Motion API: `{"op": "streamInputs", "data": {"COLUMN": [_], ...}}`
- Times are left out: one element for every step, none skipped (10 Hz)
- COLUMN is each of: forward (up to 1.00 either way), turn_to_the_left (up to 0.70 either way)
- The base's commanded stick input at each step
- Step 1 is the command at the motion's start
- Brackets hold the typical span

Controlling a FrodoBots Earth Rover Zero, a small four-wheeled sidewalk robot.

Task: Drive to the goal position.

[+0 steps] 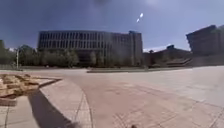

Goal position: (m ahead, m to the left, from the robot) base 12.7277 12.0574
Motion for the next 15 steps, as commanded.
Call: {"op": "streamInputs", "data": {"forward": [0.85, 0.85, 0.85, 0.85, 0.85, 0.85, 0.85, 0.85, 0.85, 0.85, 0.85, 0.85, 0.85, 0.85, 0.85], "turn_to_the_left": [0.03, 0.03, 0.03, 0.03, 0.03, 0.31, 0.36, 0.32, 0.13, 0.03, 0.03, 0.03, 0.03, 0.03, 0.03]}}
